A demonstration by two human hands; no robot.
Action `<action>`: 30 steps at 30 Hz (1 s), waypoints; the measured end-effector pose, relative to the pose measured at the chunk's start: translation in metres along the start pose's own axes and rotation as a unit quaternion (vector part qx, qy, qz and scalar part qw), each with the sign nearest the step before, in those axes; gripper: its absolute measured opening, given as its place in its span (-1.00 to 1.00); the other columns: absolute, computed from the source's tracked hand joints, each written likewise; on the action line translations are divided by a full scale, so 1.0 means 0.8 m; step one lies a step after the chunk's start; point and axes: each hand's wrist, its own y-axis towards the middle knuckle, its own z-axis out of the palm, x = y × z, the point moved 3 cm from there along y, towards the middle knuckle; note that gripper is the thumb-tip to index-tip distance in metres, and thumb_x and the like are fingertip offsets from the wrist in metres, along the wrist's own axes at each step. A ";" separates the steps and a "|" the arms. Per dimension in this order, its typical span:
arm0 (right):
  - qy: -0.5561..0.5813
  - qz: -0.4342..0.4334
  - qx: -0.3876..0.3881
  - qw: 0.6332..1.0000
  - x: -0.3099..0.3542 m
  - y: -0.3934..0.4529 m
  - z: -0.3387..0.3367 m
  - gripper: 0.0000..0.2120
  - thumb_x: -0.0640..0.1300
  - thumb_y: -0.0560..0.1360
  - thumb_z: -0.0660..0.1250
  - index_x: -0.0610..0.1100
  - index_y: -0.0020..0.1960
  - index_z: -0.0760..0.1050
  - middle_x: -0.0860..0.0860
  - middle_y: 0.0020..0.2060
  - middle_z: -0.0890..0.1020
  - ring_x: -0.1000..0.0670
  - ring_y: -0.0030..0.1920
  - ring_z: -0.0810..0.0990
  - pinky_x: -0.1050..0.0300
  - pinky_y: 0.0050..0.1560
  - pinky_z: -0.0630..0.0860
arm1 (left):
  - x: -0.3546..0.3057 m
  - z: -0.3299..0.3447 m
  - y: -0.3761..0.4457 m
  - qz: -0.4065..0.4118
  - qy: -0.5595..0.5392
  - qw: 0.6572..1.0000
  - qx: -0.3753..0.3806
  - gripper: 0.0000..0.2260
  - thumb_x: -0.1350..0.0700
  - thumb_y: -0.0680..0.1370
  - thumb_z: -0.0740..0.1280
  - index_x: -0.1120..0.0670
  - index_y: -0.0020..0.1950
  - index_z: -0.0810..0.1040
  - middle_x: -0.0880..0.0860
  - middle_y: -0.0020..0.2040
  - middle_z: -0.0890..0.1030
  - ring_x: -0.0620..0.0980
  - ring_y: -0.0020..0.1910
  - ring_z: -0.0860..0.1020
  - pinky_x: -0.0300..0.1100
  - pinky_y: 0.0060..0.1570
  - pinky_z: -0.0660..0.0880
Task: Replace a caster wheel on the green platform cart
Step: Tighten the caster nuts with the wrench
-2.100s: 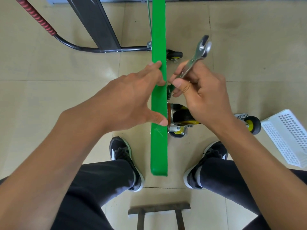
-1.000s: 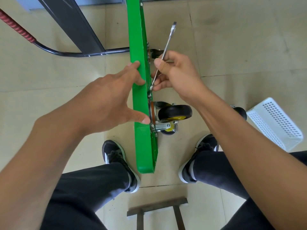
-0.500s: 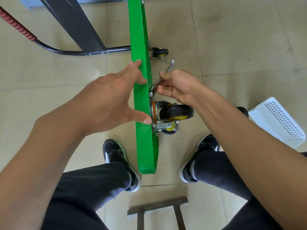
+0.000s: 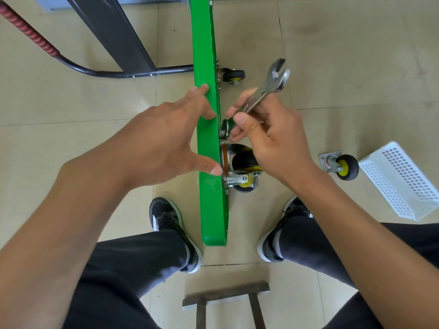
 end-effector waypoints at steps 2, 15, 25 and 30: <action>-0.013 -0.022 0.000 1.000 0.002 -0.001 0.002 -0.86 -0.26 0.62 0.28 -0.29 0.16 0.48 -0.13 -0.07 0.67 0.03 -0.23 0.69 0.08 -0.16 0.68 | 0.000 0.000 0.000 0.002 0.001 1.000 -0.002 -0.02 -0.34 0.27 0.48 -0.06 0.56 0.11 -0.20 0.60 0.15 0.07 0.37 0.41 -0.06 0.17 0.37; -0.059 -0.058 0.003 0.997 0.002 -0.005 0.007 -0.86 -0.25 0.63 0.28 -0.32 0.11 0.52 -0.11 -0.05 0.68 0.00 -0.21 0.71 -0.07 -0.18 0.66 | 0.001 -0.001 0.000 0.008 0.005 1.000 0.001 -0.17 -0.33 0.27 0.48 -0.08 0.43 0.27 -0.18 0.62 0.04 0.09 0.39 0.41 -0.05 0.18 0.38; -0.056 -0.031 0.006 0.998 0.000 -0.002 0.014 -0.87 -0.27 0.60 0.29 -0.35 0.07 0.51 -0.08 -0.12 0.65 0.03 -0.29 0.67 0.00 -0.23 0.65 | 0.003 0.000 -0.001 0.009 0.004 1.000 -0.009 -0.14 -0.33 0.28 0.49 -0.08 0.47 0.23 -0.18 0.62 0.09 0.08 0.38 0.42 -0.06 0.16 0.37; -0.004 0.071 0.009 0.997 0.000 0.020 0.015 -0.95 -0.28 0.61 0.27 -0.23 0.06 0.47 -0.11 -0.25 0.63 0.00 -0.36 0.65 0.01 -0.30 0.67 | 0.003 0.001 0.000 0.008 0.007 1.000 -0.013 -0.05 -0.34 0.28 0.48 -0.06 0.54 0.15 -0.15 0.60 0.17 0.07 0.40 0.40 -0.10 0.16 0.35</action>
